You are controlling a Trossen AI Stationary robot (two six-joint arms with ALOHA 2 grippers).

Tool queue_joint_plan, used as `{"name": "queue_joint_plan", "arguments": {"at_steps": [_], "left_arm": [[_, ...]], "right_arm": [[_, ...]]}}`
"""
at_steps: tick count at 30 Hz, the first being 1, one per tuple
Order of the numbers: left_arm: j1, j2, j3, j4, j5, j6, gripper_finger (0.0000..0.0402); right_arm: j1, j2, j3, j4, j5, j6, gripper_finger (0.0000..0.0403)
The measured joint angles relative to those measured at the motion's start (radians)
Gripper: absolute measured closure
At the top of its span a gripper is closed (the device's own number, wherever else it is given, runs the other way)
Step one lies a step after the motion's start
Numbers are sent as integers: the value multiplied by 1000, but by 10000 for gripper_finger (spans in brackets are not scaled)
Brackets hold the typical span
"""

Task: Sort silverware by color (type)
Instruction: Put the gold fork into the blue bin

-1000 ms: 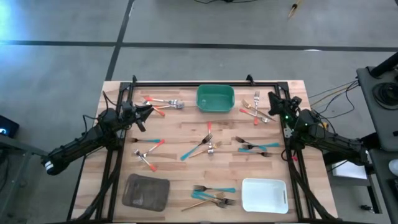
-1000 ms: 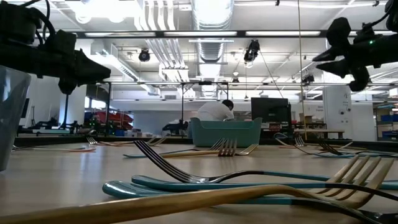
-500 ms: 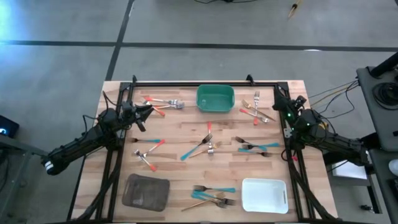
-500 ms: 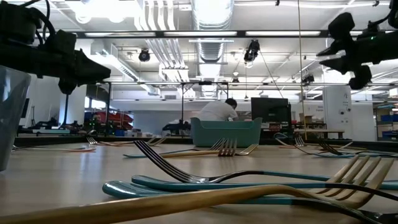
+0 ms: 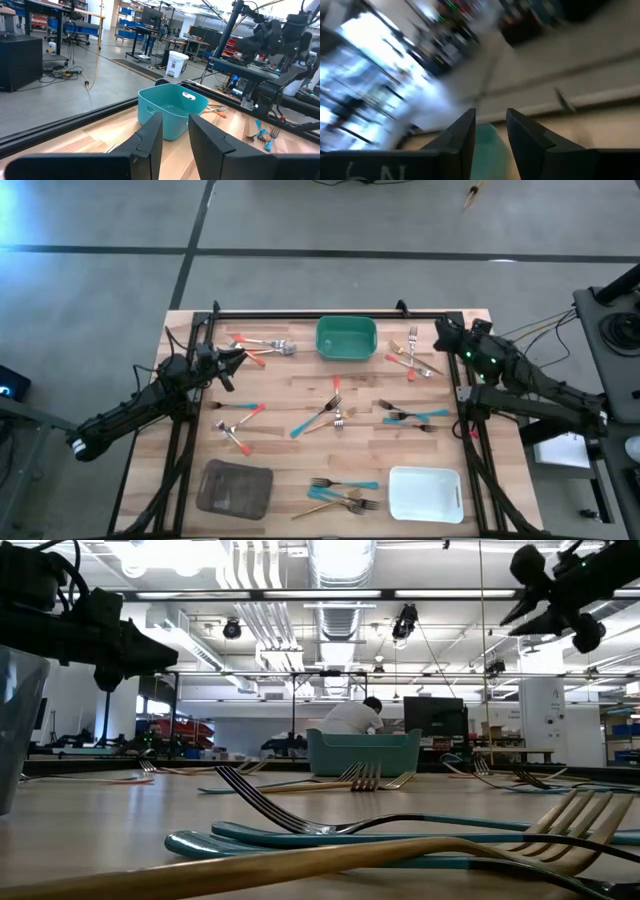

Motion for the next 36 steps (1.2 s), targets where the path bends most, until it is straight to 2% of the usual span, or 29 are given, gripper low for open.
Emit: {"name": "queue_joint_plan", "arguments": {"at_steps": [5,8,17,22,27,30,36], "left_arm": [[0,0,0,0,0,0,324],[0,0,0,0,0,0,324],[0,0,0,0,0,0,324],[0,0,0,0,0,0,324],[0,0,0,0,0,0,324],[0,0,0,0,0,0,324],[0,0,0,0,0,0,324]], "right_arm": [[-26,133,144,-418,-4,270,300],[-35,196,203,-554,-36,308,300],[-55,356,249,-541,-189,134,300],[-82,451,265,-548,-225,59,300],[-106,536,291,-554,-220,-106,300],[-131,581,301,-553,-273,-192,299],[-188,669,306,-554,-381,-351,266]]}}
